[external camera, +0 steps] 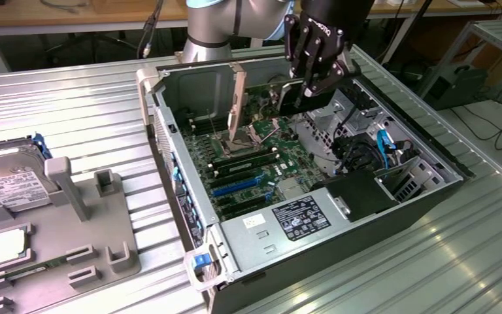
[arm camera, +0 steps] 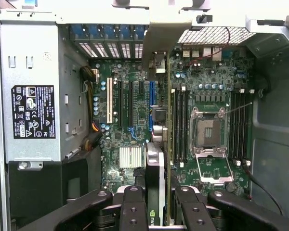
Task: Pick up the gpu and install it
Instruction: 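Insert the gpu into the slot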
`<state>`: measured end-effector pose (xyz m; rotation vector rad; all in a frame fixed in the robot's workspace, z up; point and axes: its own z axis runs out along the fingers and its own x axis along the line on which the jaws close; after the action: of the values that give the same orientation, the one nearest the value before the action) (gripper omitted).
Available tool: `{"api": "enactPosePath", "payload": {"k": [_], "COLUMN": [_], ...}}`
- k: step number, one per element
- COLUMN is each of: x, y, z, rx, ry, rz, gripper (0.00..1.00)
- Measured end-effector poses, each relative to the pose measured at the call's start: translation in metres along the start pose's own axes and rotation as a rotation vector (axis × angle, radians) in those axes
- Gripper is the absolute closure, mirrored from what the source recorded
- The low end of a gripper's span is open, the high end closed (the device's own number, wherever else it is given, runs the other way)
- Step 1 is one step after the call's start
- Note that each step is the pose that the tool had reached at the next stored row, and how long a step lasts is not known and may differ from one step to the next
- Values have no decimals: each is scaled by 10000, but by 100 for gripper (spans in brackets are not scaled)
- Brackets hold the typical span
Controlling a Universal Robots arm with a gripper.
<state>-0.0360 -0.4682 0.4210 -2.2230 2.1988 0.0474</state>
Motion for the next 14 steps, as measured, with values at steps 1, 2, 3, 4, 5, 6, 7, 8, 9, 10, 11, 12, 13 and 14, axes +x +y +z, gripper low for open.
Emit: {"api": "enactPosePath", "payload": {"k": [1, 2, 3, 4, 5, 6, 7, 8, 9, 10, 11, 12, 13, 14], "x": [0, 0, 0, 1, 1, 1, 1, 1, 2, 2, 2, 2, 2, 2], "y": [0, 0, 0, 0, 0, 0, 0, -1, -1, -1, -1, -1, -1, -1], "z": [5, 10, 16, 21, 27, 33, 39, 44, 50, 56, 62, 66, 71, 75], "rx": [0, 0, 0, 0, 0, 1, 1, 1, 1, 1, 1, 1, 1, 1], "ry": [0, 1, 1, 1, 1, 1, 0, 1, 1, 0, 0, 0, 1, 1], "rz": [4, 8, 13, 17, 22, 26, 26, 27, 29, 34, 41, 47, 52, 55], "gripper": [72, 72, 72, 72, 72, 72, 72, 72, 72, 72, 72, 72, 72, 72]}}
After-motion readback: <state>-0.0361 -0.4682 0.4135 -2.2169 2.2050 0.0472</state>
